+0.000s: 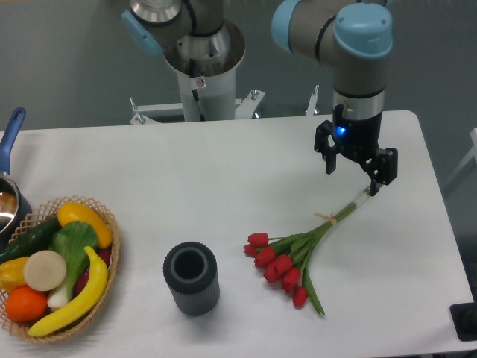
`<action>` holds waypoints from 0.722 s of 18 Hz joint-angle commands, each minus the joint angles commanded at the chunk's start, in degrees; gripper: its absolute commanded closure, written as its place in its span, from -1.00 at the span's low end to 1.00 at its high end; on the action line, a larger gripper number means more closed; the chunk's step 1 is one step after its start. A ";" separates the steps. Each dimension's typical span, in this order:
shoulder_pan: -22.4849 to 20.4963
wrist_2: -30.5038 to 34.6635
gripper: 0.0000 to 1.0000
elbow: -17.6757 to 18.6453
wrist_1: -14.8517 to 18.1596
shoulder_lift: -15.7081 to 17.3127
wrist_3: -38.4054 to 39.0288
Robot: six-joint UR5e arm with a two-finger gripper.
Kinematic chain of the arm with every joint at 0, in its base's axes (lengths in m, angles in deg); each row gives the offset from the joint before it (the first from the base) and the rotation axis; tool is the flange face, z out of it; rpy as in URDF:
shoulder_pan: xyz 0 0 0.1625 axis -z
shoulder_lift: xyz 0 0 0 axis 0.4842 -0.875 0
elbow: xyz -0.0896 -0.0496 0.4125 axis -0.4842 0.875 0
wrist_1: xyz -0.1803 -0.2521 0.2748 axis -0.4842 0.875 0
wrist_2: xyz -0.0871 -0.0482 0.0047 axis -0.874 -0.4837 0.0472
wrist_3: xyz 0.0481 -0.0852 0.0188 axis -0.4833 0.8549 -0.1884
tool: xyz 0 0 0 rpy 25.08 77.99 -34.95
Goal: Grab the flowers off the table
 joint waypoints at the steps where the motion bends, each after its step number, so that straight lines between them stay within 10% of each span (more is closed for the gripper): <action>1: -0.09 -0.17 -1.00 0.00 0.44 -0.53 -0.09; 13: 0.00 -0.18 -1.00 -2.02 6.07 -10.99 -0.88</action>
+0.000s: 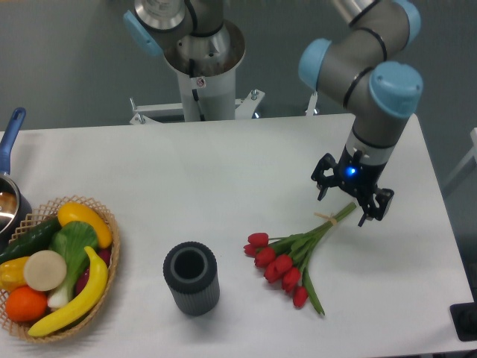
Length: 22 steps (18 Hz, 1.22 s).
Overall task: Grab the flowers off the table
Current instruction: 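Move the open gripper down toward the tied stems of the red tulips, then lower the gripper around the tulip stems near the tie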
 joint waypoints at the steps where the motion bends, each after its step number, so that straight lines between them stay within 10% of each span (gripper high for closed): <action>1: 0.17 0.09 -1.00 0.26 -0.09 -0.53 0.35; 22: 1.41 0.44 -1.00 2.55 -5.63 -5.80 -0.70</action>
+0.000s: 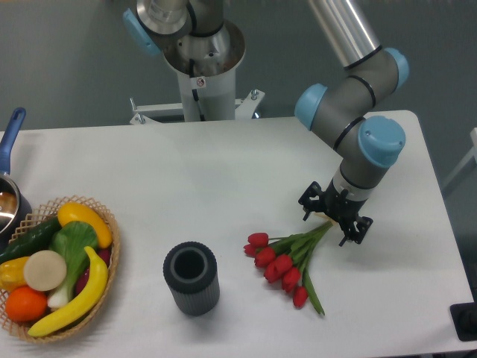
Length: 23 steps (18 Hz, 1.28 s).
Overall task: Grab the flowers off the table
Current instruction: 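Lower the gripper around the tulip stems near the tie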
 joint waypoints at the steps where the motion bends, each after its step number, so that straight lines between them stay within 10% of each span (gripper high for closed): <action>1: 0.09 0.00 -1.00 -0.09 -0.09 -0.44 -0.35; 9: 0.62 0.35 -1.00 0.35 -0.18 -2.02 -0.36; 15: 0.62 0.26 -0.24 0.35 -0.18 -1.85 0.17; 23: 0.53 0.26 0.28 0.26 0.00 -1.59 0.17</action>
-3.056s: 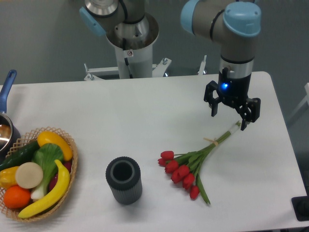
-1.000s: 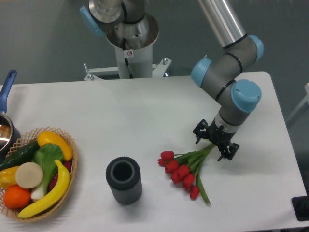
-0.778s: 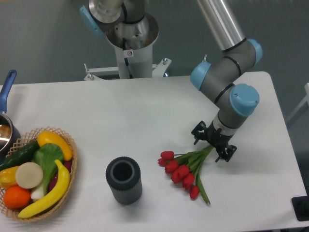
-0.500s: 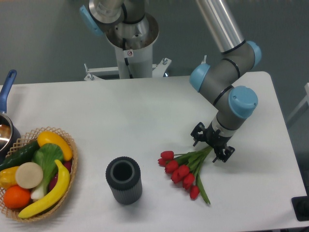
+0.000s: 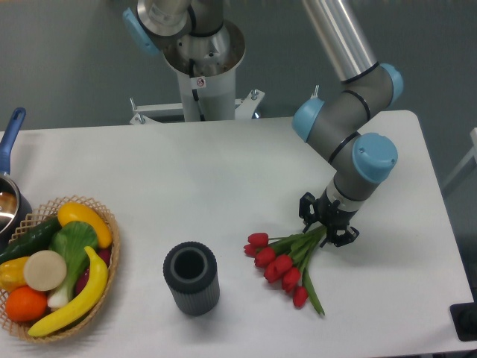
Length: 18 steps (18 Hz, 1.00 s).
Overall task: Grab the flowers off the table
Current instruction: 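Lower the gripper around the tulip stems near the tie, then close the gripper on the red tulip stems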
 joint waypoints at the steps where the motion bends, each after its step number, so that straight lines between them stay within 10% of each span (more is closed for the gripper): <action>1: 0.00 -0.09 0.29 0.00 0.00 0.00 0.00; 18: -1.67 -8.33 0.41 -0.88 0.18 6.05 0.44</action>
